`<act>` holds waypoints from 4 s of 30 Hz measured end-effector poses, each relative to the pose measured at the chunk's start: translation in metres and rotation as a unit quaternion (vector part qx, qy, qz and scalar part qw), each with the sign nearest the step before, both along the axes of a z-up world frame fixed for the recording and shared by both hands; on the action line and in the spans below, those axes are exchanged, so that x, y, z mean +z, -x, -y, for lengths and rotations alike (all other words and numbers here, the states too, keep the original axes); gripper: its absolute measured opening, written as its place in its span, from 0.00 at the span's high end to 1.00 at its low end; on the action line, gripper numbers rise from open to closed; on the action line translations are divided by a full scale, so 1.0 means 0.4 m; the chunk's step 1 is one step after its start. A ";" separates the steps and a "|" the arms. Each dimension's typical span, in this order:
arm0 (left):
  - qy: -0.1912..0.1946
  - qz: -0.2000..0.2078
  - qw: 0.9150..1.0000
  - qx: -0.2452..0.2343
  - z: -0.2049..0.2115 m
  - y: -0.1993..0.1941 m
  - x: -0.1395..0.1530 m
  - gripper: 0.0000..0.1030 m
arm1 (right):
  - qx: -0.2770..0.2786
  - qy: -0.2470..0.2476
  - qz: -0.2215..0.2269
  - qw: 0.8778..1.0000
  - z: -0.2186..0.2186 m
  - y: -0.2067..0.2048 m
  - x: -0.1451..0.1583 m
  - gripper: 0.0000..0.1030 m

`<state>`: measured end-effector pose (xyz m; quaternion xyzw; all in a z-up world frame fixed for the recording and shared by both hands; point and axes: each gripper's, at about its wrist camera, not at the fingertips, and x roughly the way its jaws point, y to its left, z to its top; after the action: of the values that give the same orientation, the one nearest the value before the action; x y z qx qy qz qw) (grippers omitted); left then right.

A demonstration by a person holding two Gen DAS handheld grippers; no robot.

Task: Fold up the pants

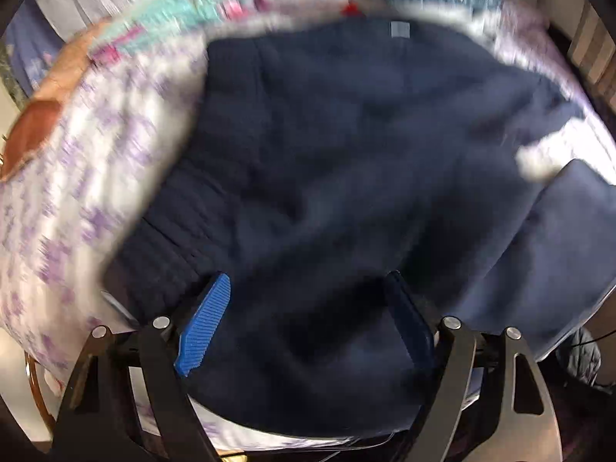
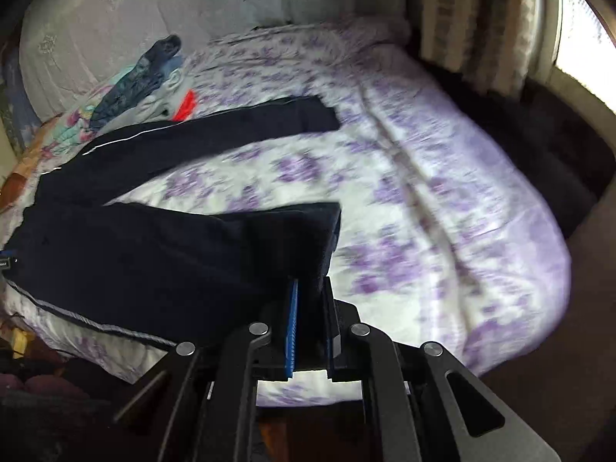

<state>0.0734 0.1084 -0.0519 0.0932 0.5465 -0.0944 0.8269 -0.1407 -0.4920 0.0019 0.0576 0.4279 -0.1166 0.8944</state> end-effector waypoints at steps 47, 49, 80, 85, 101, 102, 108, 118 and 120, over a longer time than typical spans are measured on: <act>0.113 0.054 0.992 0.005 -0.075 -0.476 0.113 0.57 | 0.353 0.025 -0.034 0.935 -0.462 -0.966 -0.034 0.93; 0.122 0.033 0.992 0.015 -0.061 -0.505 0.088 0.30 | 0.348 0.027 -0.035 0.937 -0.470 -0.945 -0.041 0.93; 0.128 0.012 0.988 -0.081 -0.302 -0.008 0.158 0.67 | 0.450 0.059 0.023 0.891 -0.657 -0.113 -0.081 0.94; 0.116 -0.038 0.990 -0.071 -0.347 0.019 0.086 0.66 | 0.427 0.065 0.007 0.902 -0.666 -0.086 -0.146 0.93; 0.226 -0.148 0.960 0.068 -0.252 -0.043 -0.014 0.12 | 0.221 -0.105 0.034 0.969 -0.546 -0.090 -0.069 0.10; 0.229 -0.142 0.960 0.077 -0.245 -0.048 -0.013 0.12 | 0.221 -0.101 0.037 0.969 -0.557 -0.101 -0.064 0.11; 0.301 -0.104 0.941 0.119 -0.273 -0.031 0.036 0.62 | 0.346 -0.036 0.089 0.933 -0.700 -0.224 0.095 0.10; 0.310 -0.067 0.942 0.106 -0.286 -0.002 0.033 0.64 | 0.442 -0.001 -0.112 0.890 -0.850 -0.650 -0.163 0.78; 0.302 -0.049 0.946 0.104 -0.286 0.001 0.051 0.64 | 0.453 -0.027 -0.132 0.881 -0.869 -0.664 -0.182 0.87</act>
<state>0.0729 0.2227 -0.0316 -0.2234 0.5385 -0.1727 0.7939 0.1251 -0.1443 -0.0709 -0.1341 0.5248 0.3060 0.7829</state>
